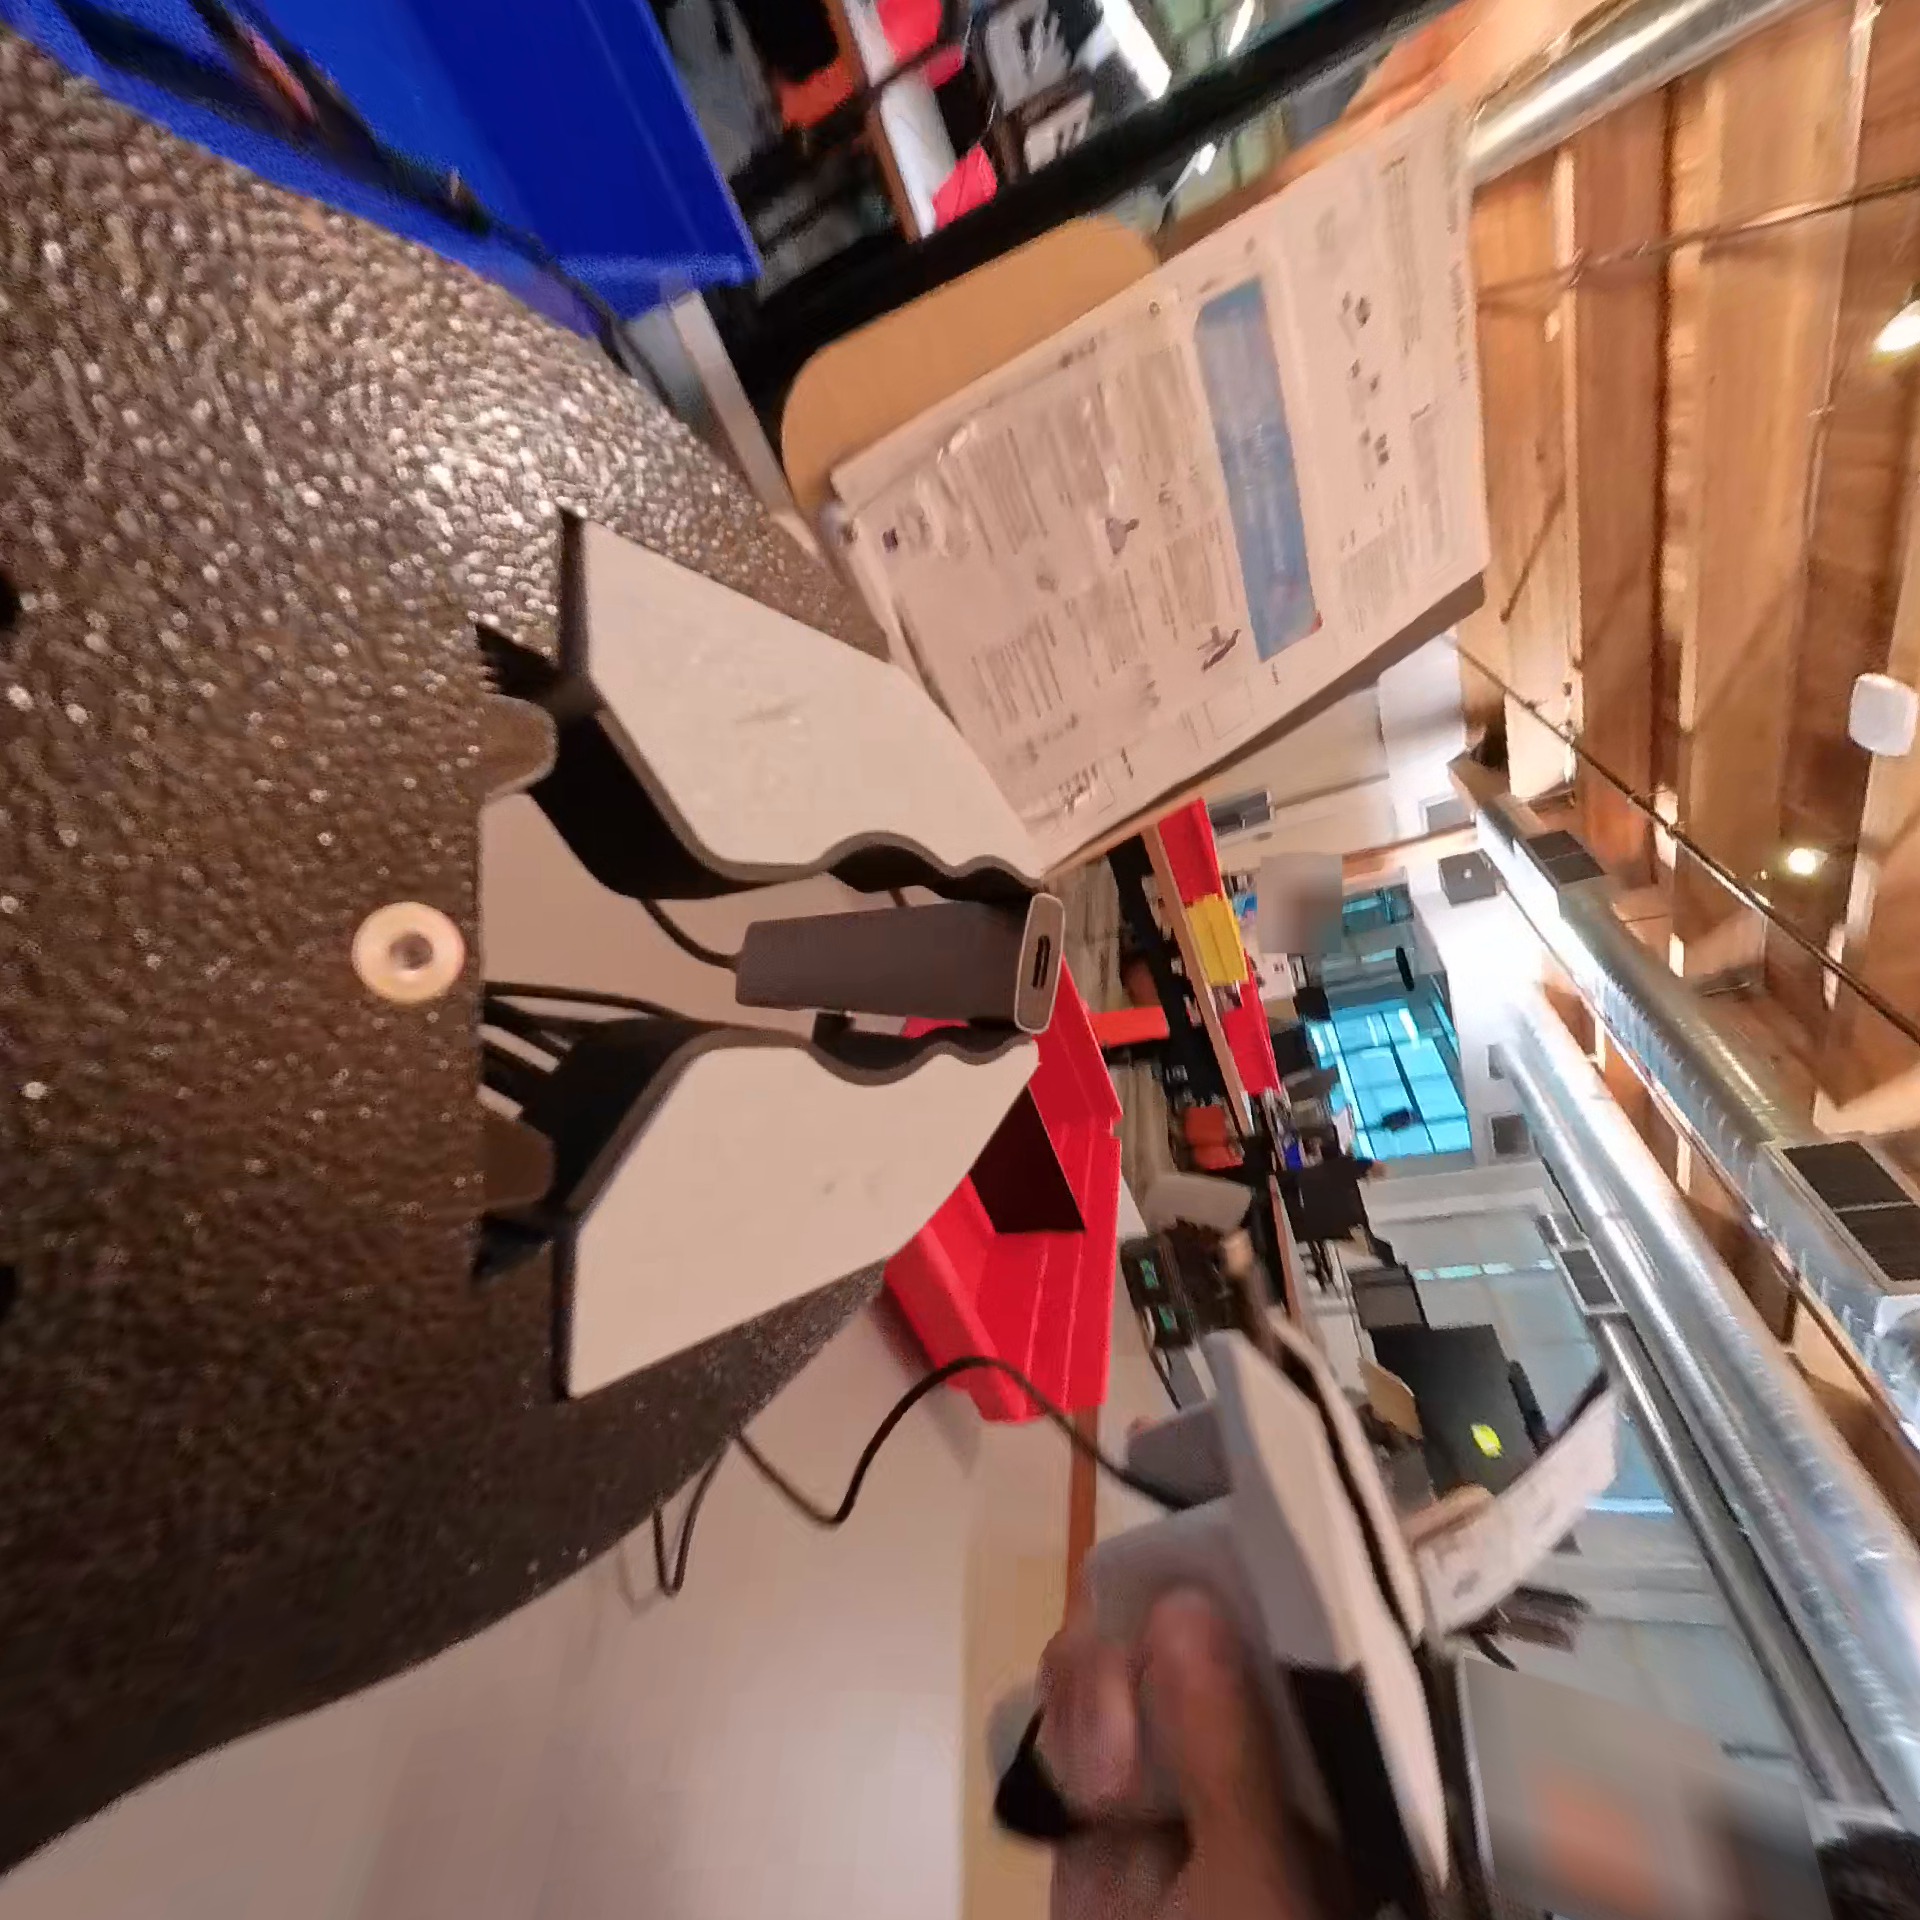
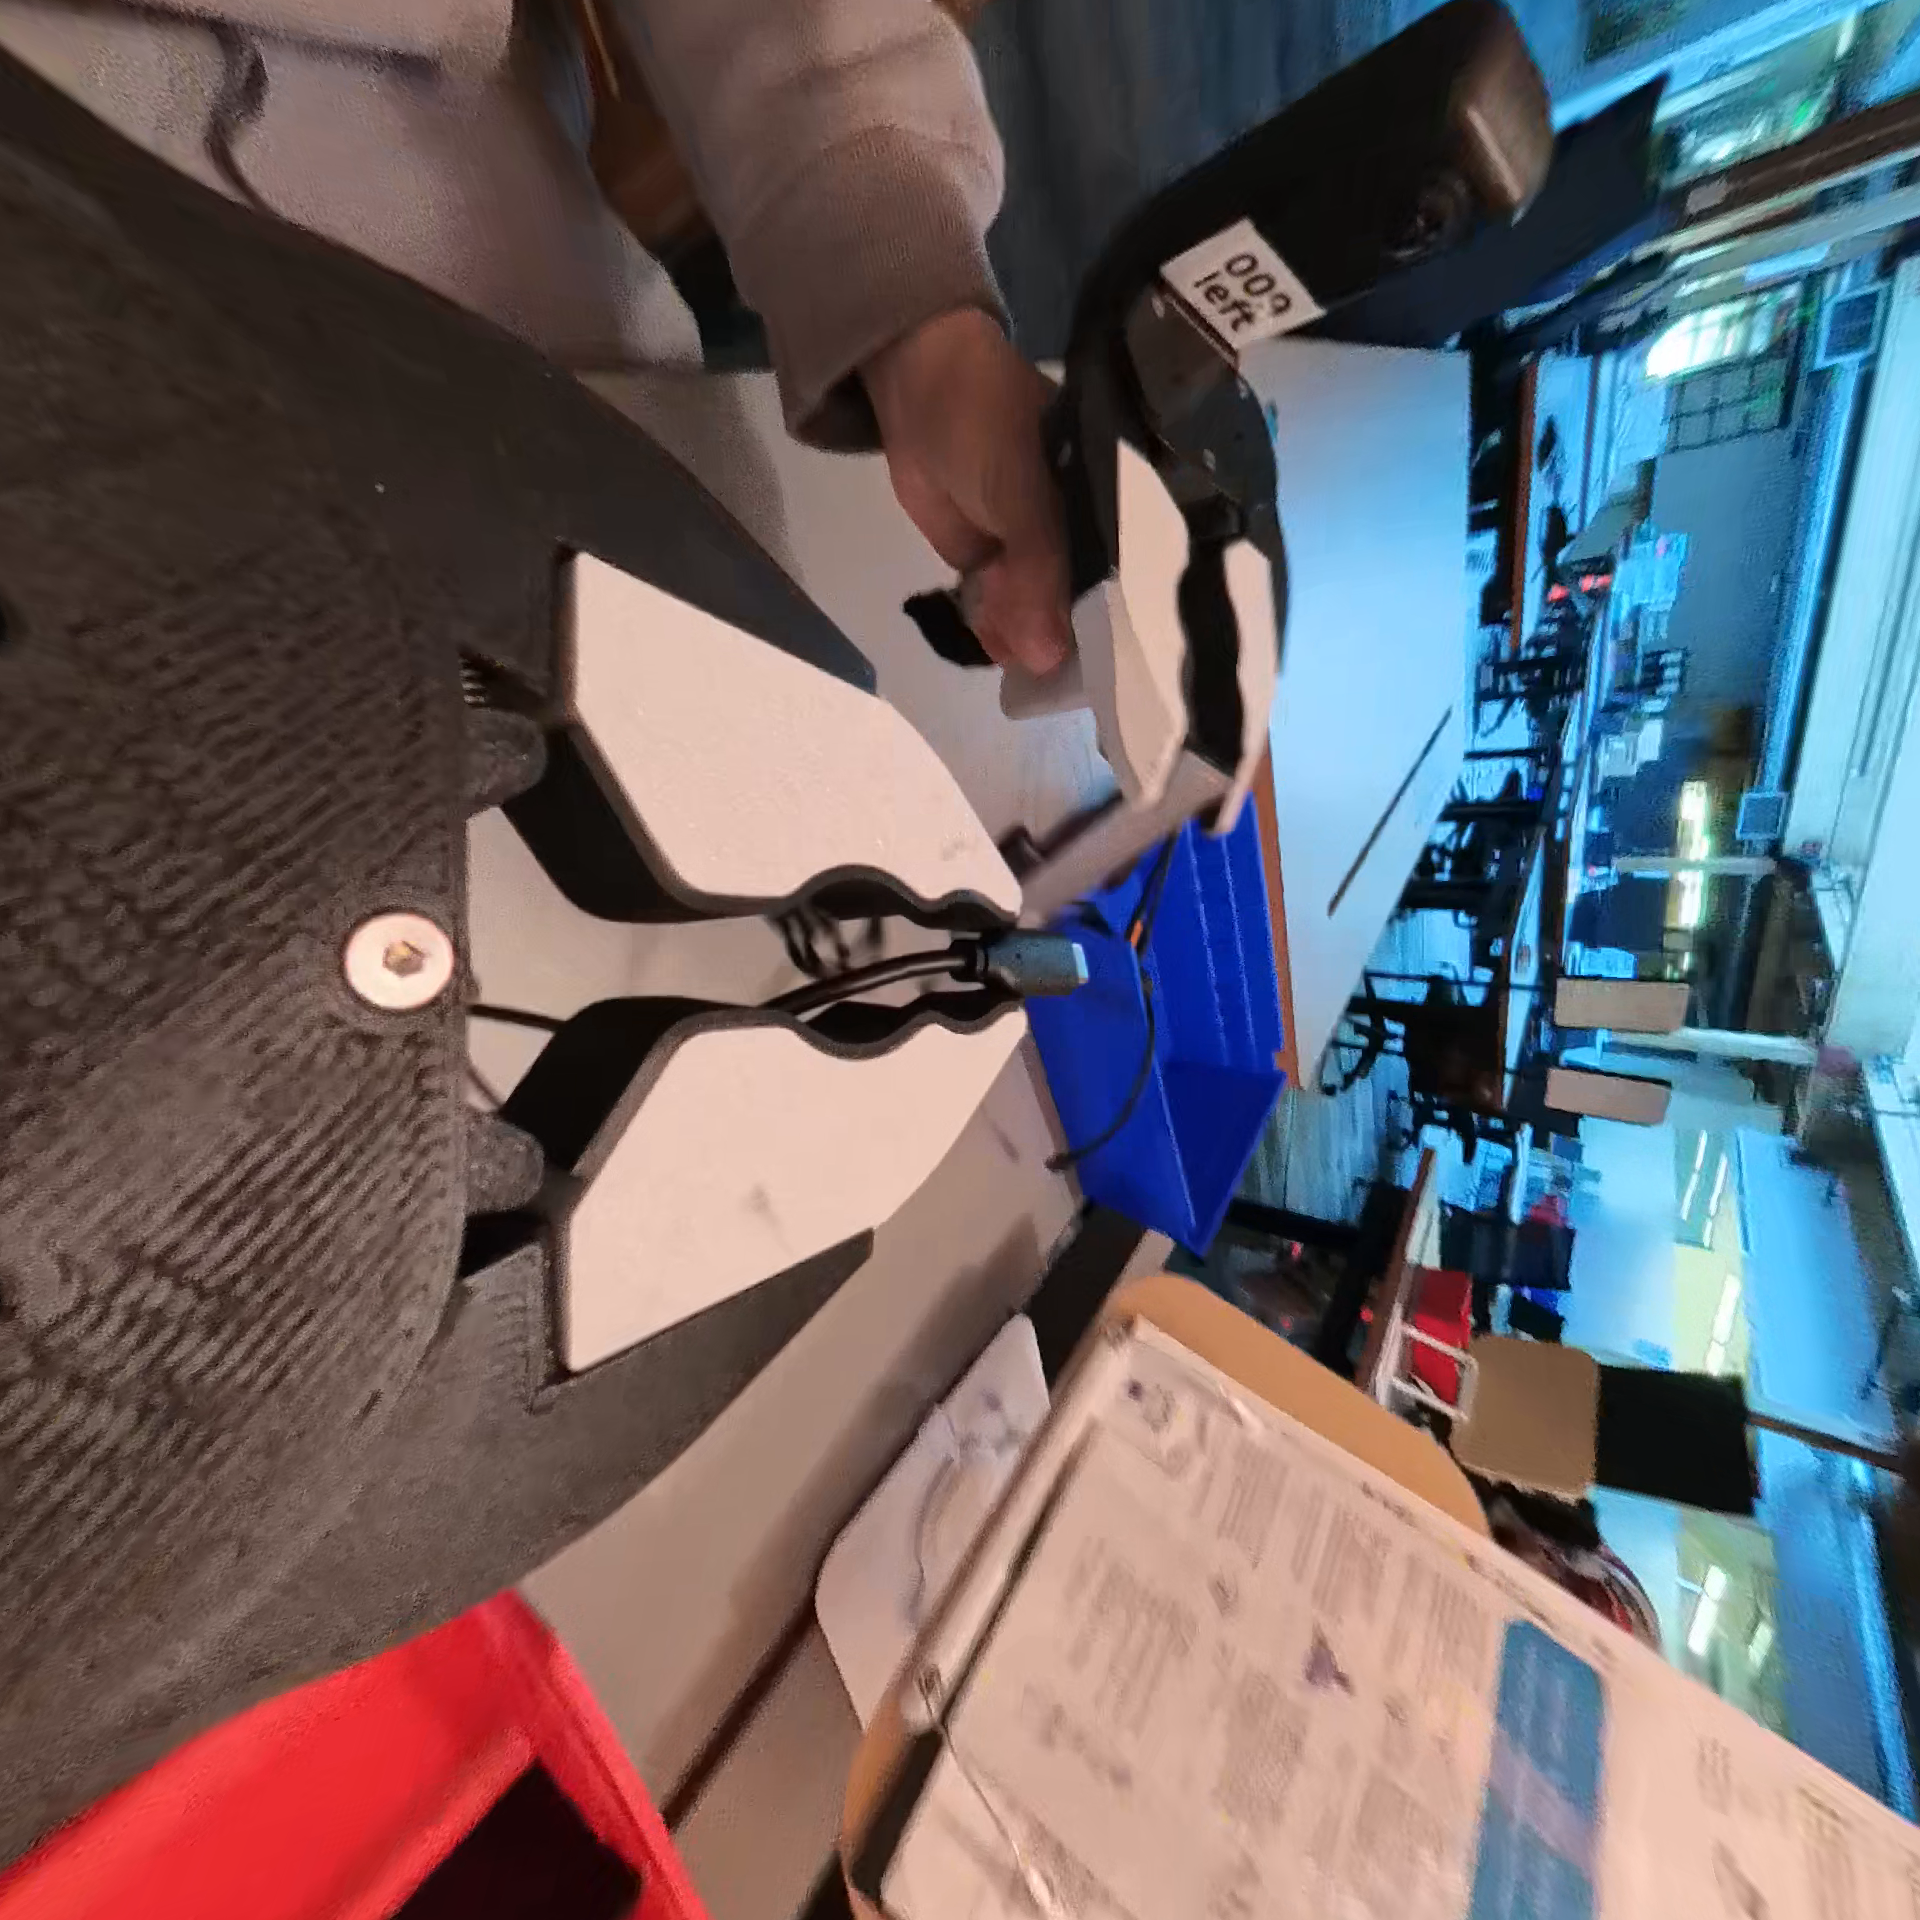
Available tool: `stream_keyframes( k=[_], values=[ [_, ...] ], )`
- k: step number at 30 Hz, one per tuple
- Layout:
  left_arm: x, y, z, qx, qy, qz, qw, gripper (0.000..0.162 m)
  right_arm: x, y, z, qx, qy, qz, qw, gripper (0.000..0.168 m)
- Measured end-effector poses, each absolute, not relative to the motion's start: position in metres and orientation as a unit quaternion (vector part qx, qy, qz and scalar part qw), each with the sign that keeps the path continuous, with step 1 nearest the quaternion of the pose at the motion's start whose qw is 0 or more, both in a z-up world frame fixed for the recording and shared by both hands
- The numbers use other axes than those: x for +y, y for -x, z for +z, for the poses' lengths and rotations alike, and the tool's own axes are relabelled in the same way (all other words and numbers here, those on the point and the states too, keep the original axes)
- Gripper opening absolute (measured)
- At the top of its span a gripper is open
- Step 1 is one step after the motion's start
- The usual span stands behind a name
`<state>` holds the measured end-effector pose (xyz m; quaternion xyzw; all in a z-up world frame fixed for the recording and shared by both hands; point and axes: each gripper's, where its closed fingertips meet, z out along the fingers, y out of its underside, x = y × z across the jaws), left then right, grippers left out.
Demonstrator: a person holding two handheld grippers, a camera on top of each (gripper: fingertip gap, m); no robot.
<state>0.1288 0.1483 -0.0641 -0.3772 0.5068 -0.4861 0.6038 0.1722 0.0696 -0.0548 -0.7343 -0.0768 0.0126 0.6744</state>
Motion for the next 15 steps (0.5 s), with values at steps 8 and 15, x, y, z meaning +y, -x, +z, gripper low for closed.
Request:
stream_keyframes(
  k=[8,15],
  values=[
    [0.141,-0.138,-0.085,0.539,0.388,-0.498,0.558,0.023,0.062,-0.294,0.034,-0.067,0.732,-0.161,0.659,0.012],
    [0.141,-0.138,-0.087,0.543,0.391,-0.497,0.552,0.023,0.068,-0.383,0.077,-0.062,0.703,-0.235,0.668,0.012]
  ],
)
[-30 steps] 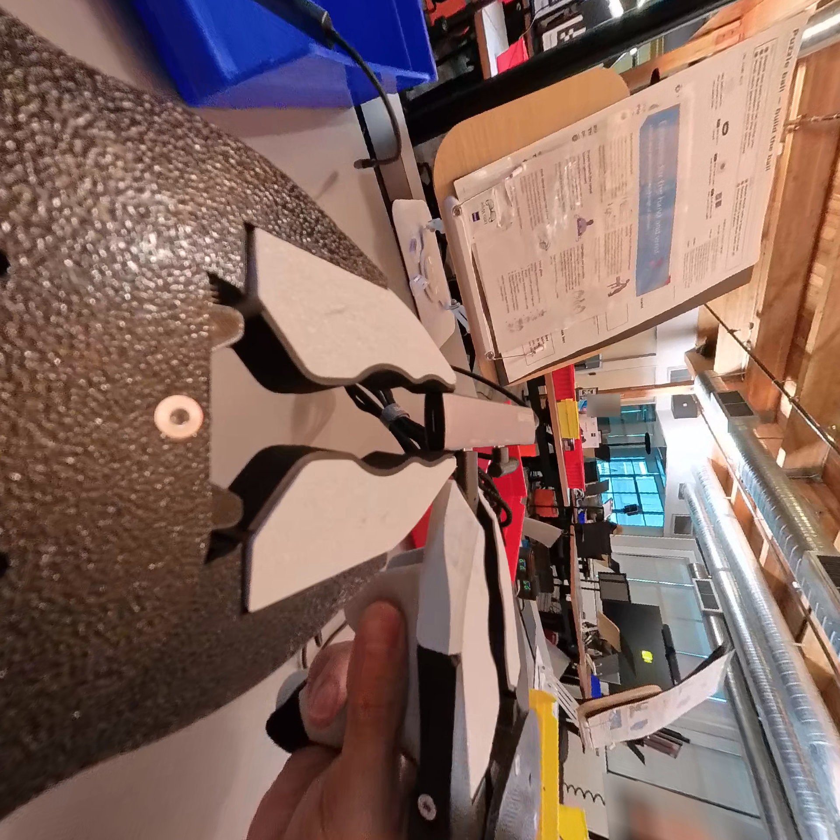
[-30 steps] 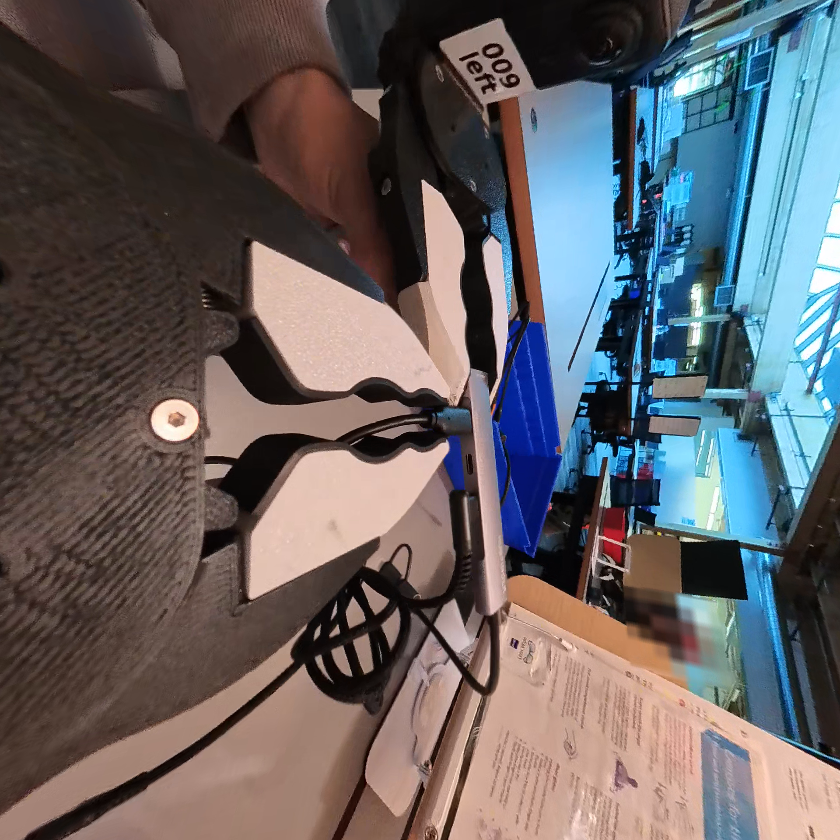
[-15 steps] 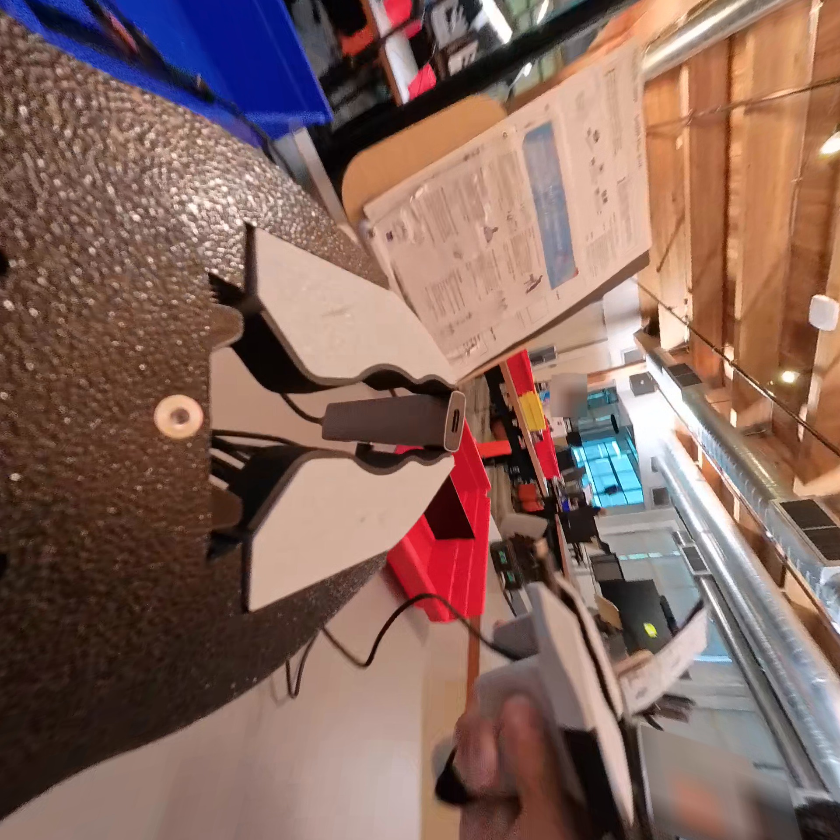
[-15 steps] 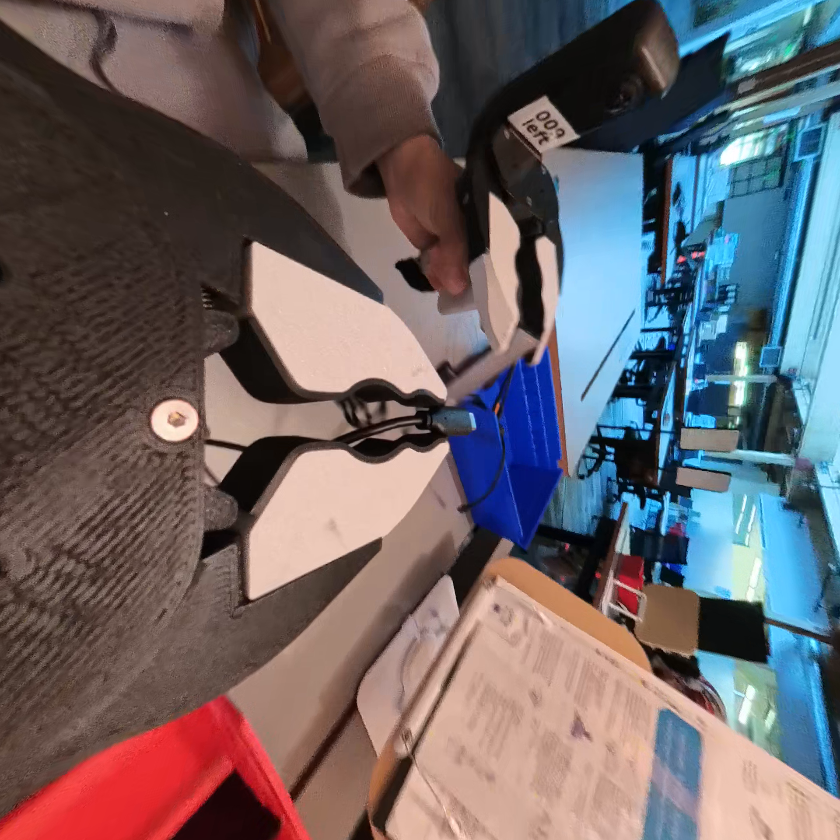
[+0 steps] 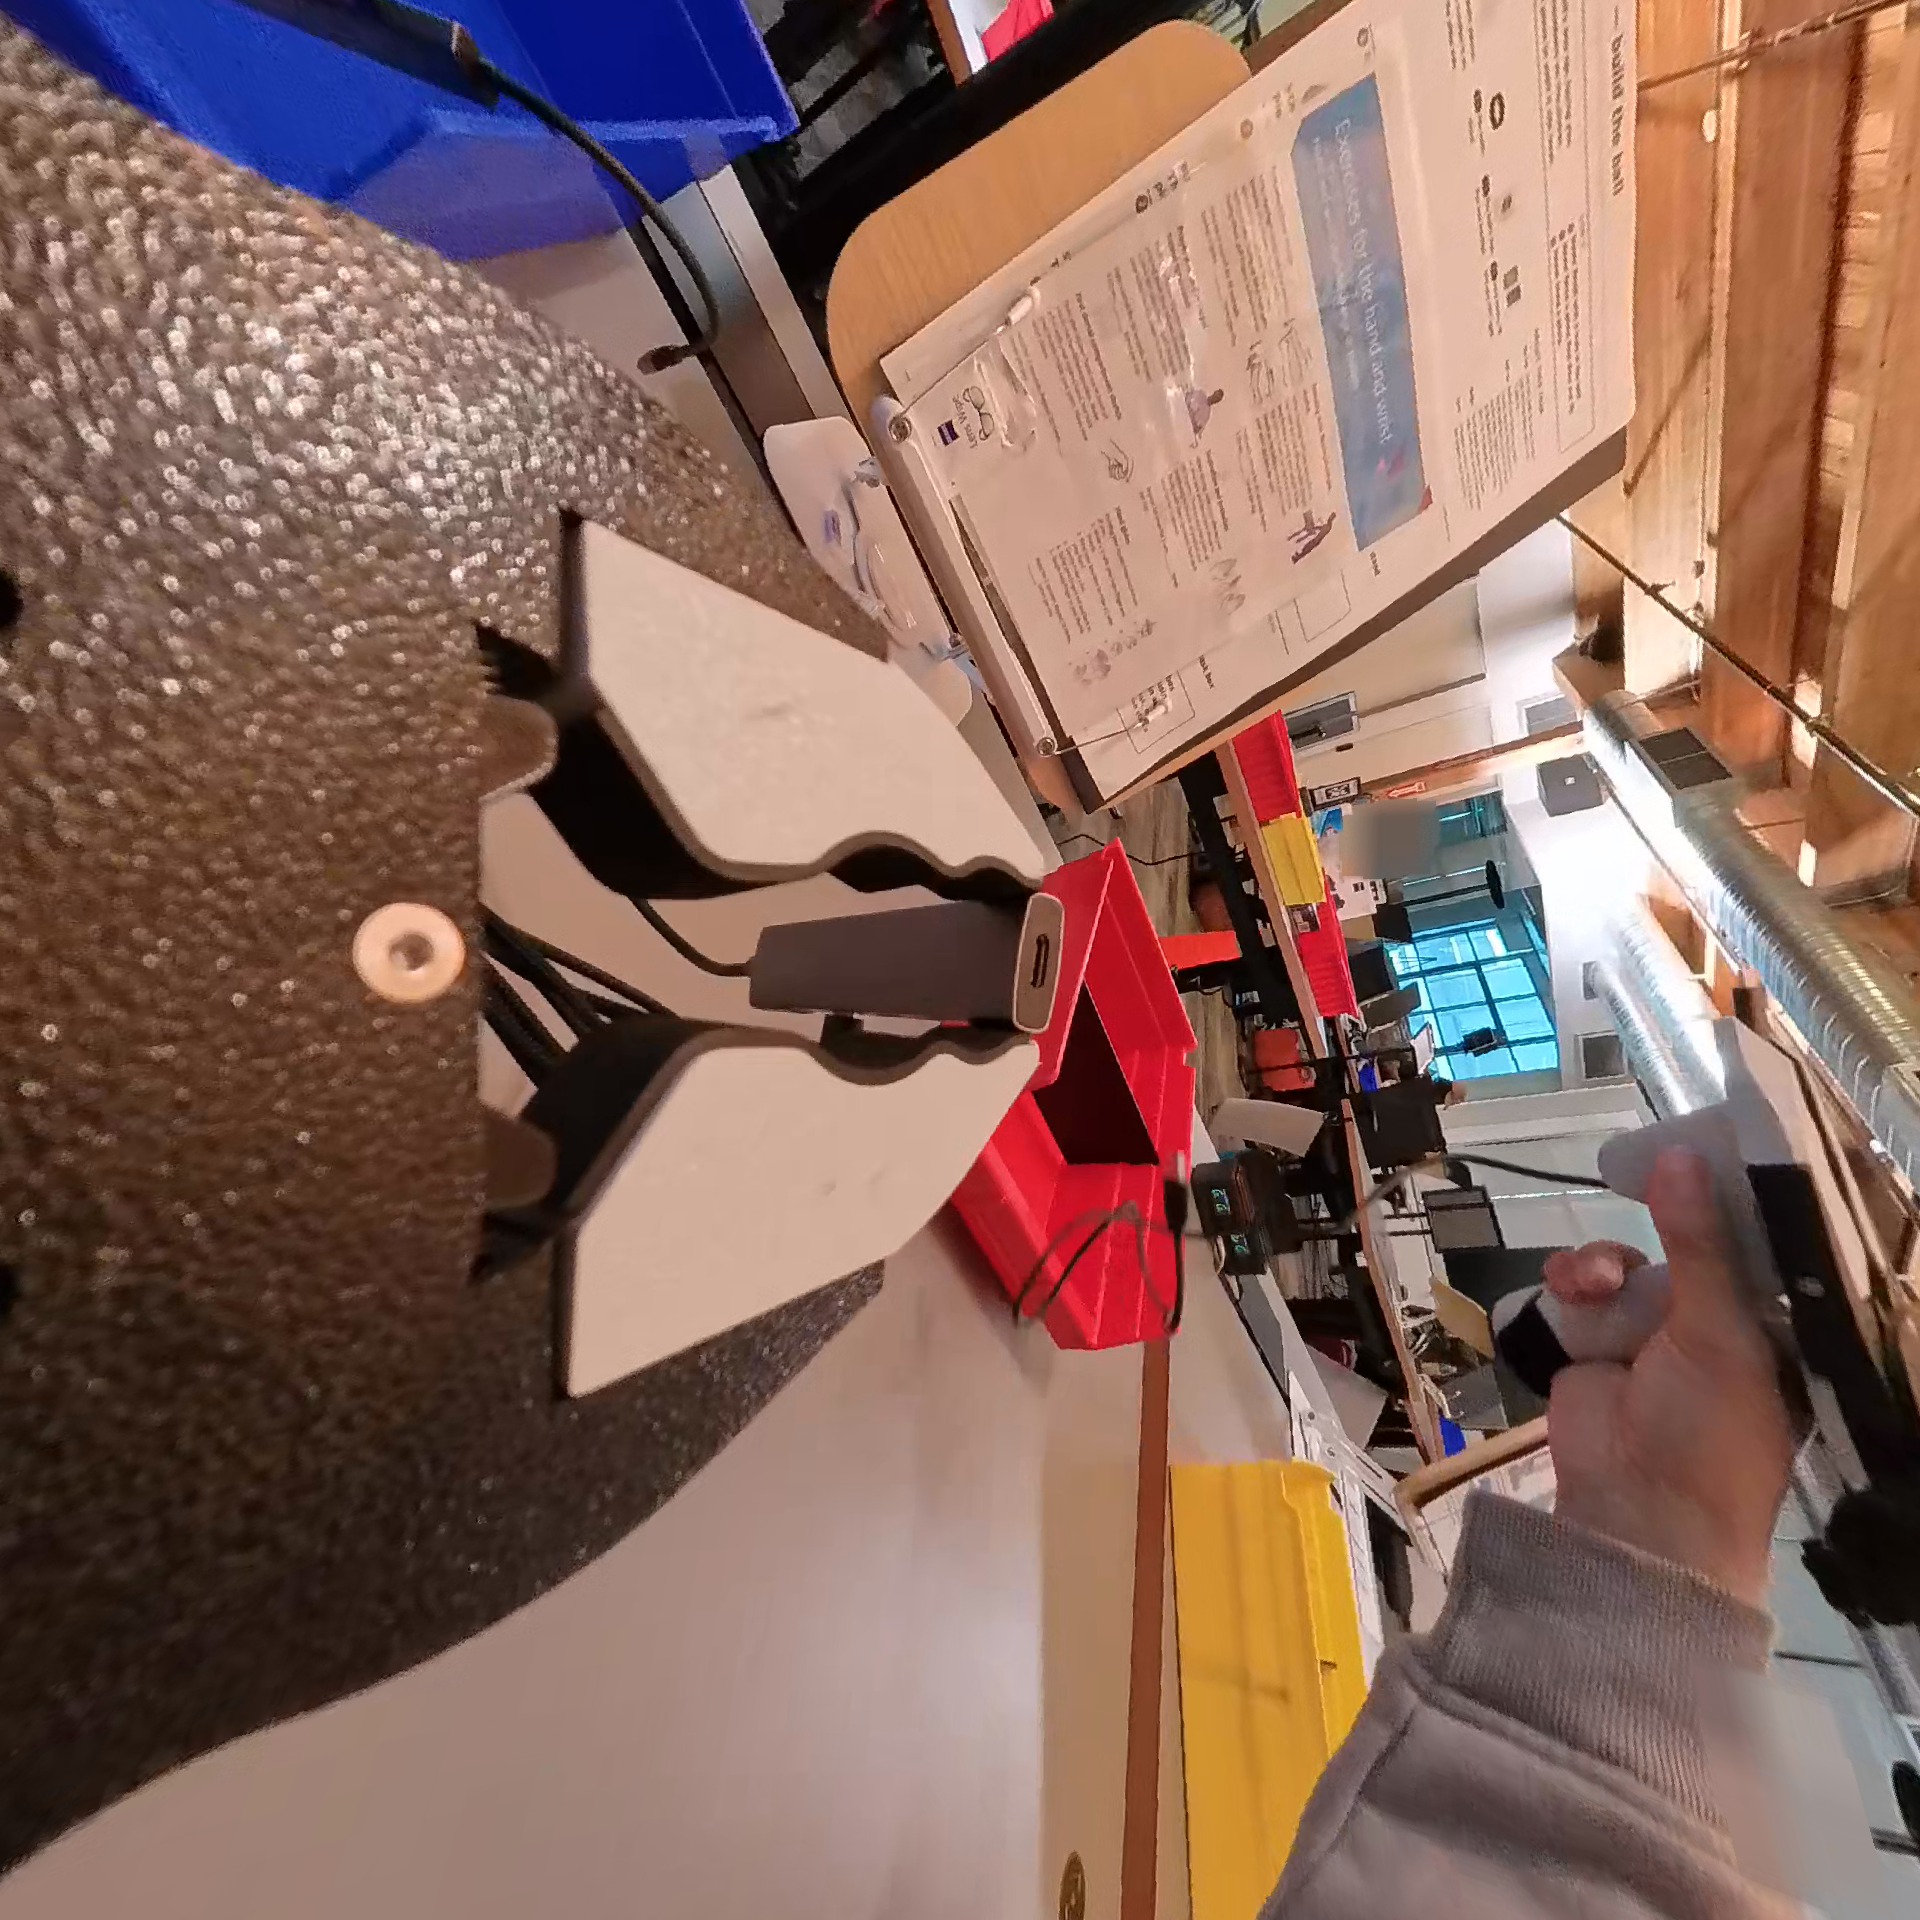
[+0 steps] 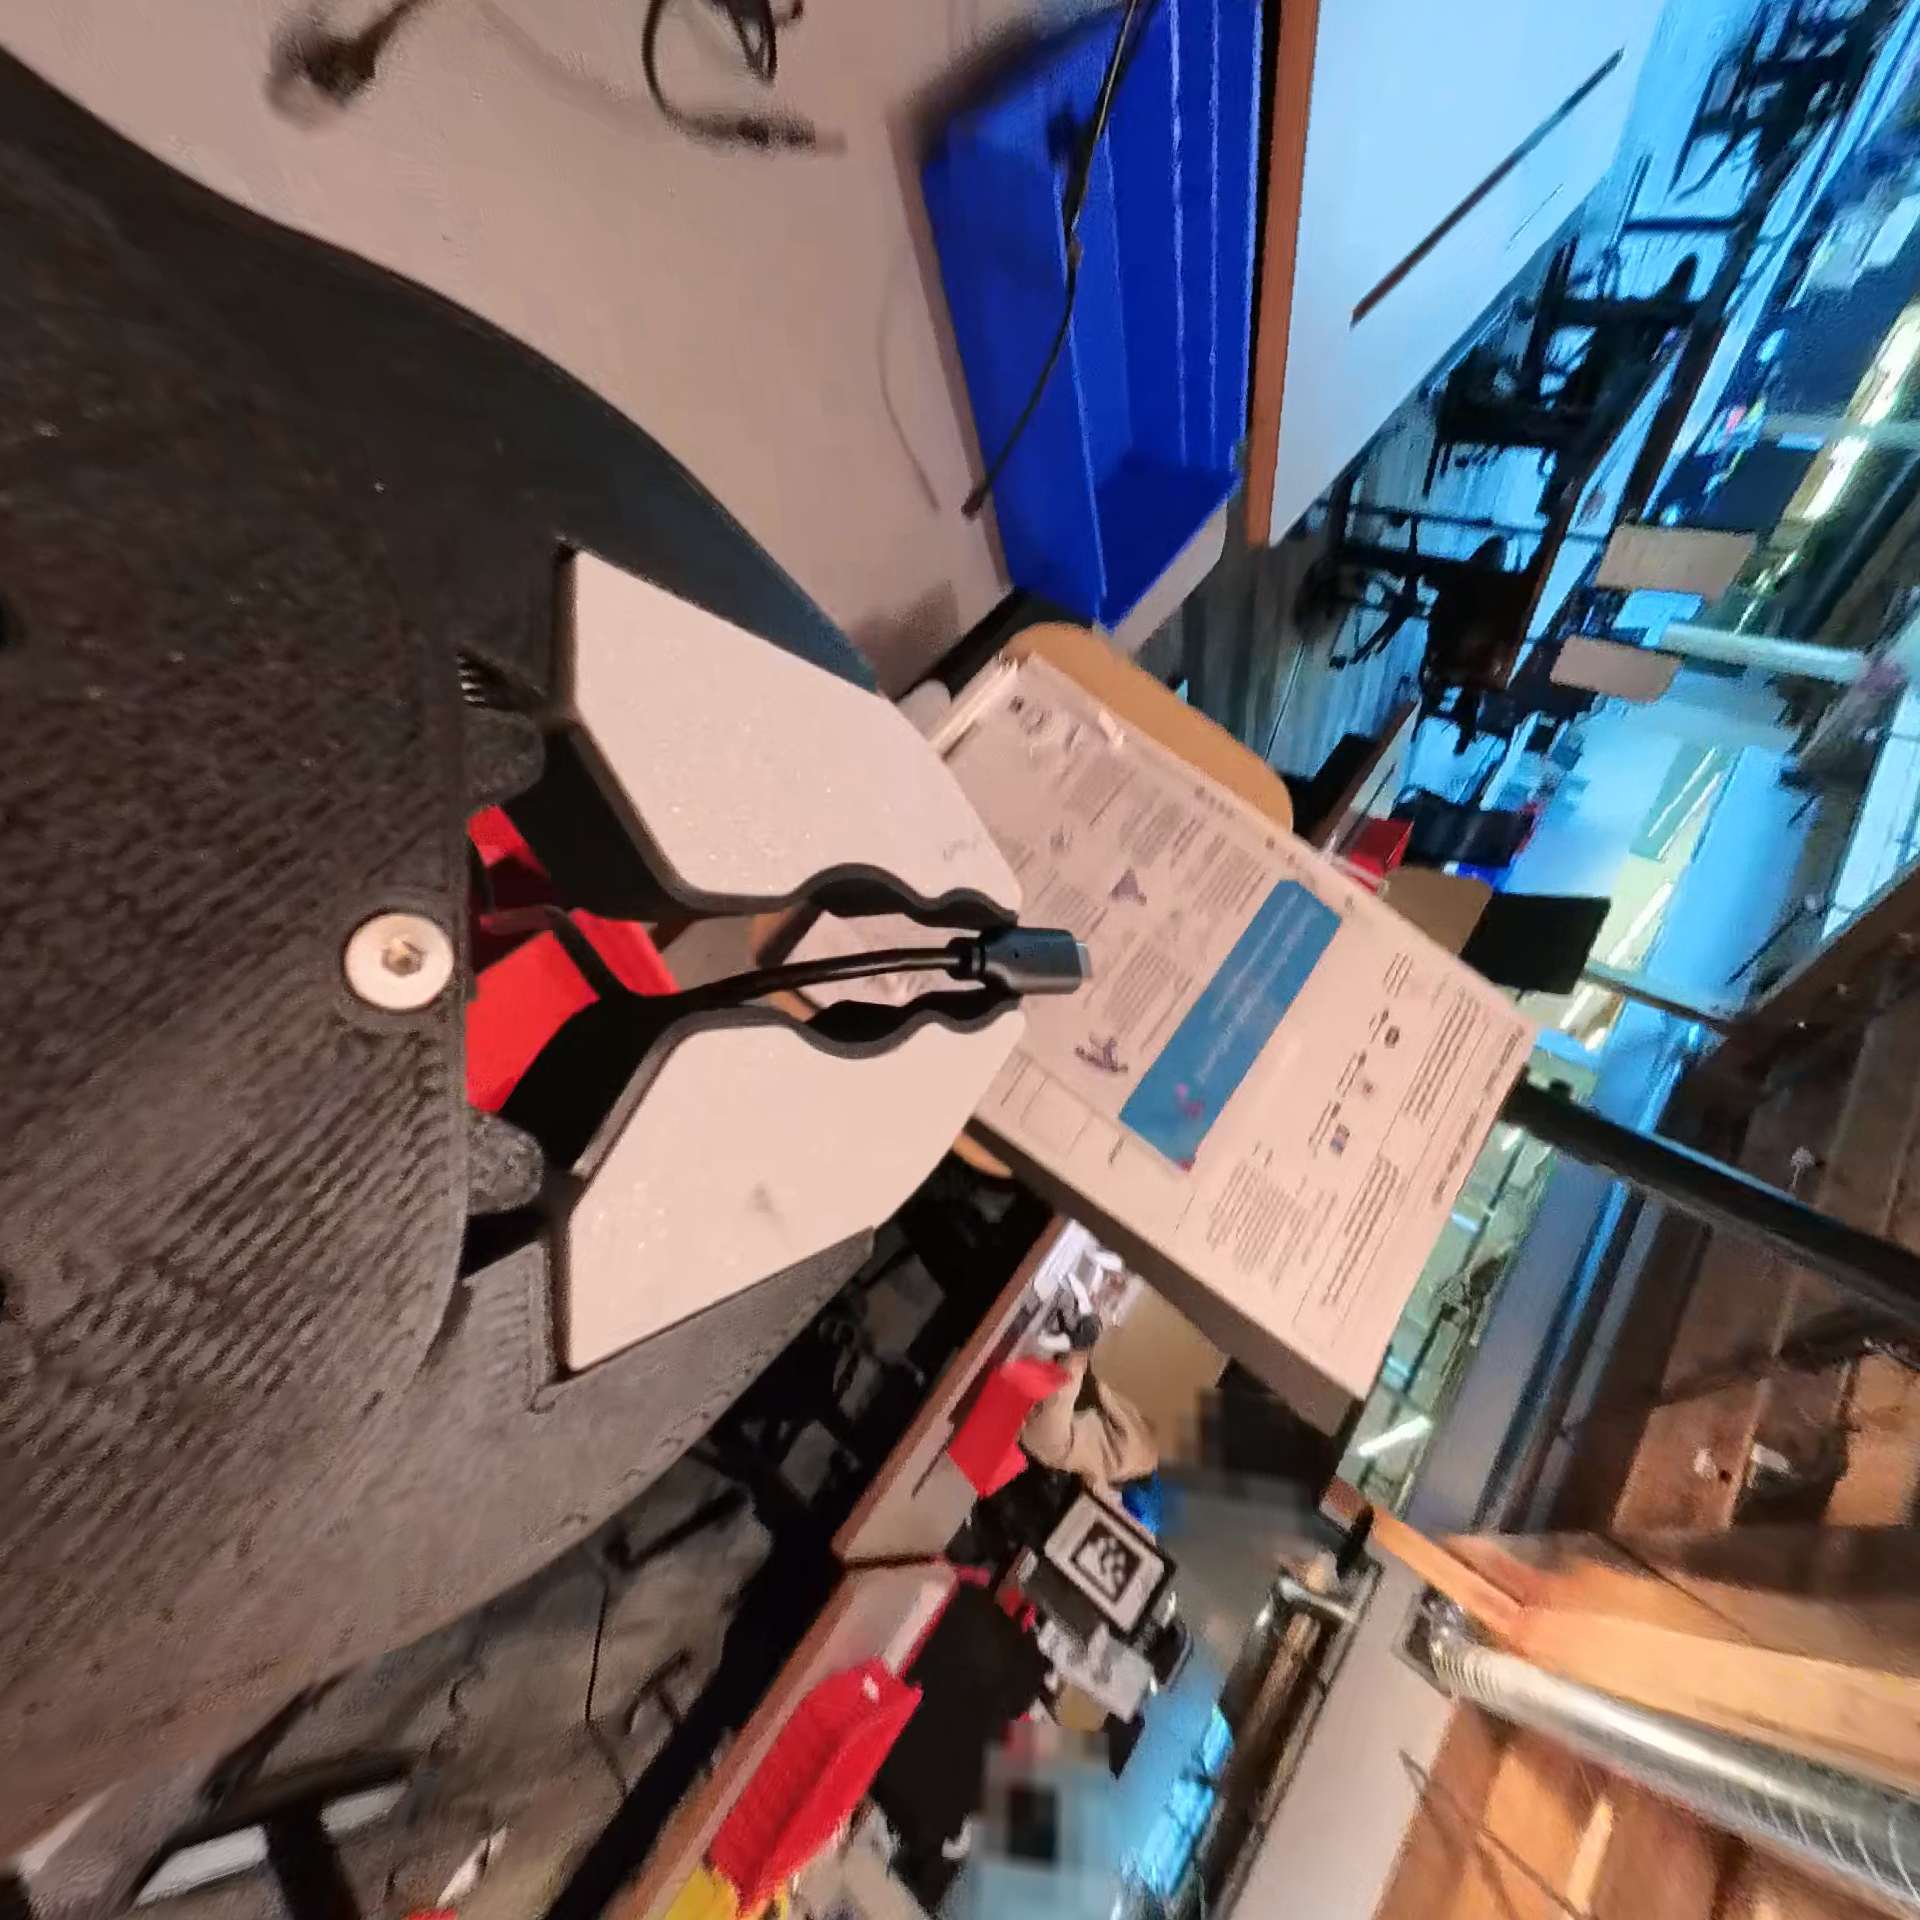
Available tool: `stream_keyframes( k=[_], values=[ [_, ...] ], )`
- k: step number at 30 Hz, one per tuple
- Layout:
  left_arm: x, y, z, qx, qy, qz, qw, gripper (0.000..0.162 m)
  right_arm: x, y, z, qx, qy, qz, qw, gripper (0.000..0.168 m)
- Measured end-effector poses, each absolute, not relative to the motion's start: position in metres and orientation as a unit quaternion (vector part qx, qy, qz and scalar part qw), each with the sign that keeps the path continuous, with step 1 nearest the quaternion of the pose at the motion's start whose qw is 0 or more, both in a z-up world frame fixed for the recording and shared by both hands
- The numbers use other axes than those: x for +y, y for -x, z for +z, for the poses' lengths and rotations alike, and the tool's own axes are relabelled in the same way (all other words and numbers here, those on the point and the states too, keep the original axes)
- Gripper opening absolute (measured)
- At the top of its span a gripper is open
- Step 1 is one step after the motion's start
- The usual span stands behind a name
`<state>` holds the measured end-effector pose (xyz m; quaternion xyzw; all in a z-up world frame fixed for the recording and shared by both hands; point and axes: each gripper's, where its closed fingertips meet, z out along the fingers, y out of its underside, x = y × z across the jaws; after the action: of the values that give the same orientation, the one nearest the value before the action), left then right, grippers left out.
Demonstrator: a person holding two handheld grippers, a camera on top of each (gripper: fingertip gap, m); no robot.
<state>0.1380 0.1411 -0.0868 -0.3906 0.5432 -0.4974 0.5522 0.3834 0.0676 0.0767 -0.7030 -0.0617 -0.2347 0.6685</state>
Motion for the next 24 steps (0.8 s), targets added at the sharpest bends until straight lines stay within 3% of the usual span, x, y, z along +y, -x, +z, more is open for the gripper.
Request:
stream_keyframes(
  k=[6,16,19,20,22,23,24],
  values=[
    [0.147,-0.139,-0.091,0.54,0.4,-0.503,0.544,0.023,0.062,-0.445,0.063,0.0,0.715,-0.292,0.635,0.011],
    [0.152,-0.143,-0.102,0.536,0.413,-0.511,0.53,0.023,0.054,-0.447,-0.035,0.042,0.783,-0.205,0.585,0.012],
    [0.15,-0.145,-0.104,0.537,0.413,-0.511,0.529,0.023,0.049,-0.464,-0.09,0.077,0.834,-0.195,0.51,0.012],
    [0.15,-0.146,-0.104,0.538,0.412,-0.512,0.528,0.023,0.045,-0.468,-0.113,0.096,0.856,-0.179,0.475,0.019],
    [0.15,-0.145,-0.104,0.539,0.412,-0.51,0.53,0.023,0.033,-0.475,-0.13,0.144,0.86,-0.206,0.444,0.075],
    [0.151,-0.144,-0.104,0.538,0.412,-0.51,0.53,0.023,0.028,-0.468,-0.129,0.153,0.857,-0.217,0.441,0.094],
    [0.152,-0.144,-0.103,0.536,0.413,-0.512,0.529,0.023,0.028,-0.446,-0.127,0.156,0.856,-0.2,0.45,0.1]
  ],
)
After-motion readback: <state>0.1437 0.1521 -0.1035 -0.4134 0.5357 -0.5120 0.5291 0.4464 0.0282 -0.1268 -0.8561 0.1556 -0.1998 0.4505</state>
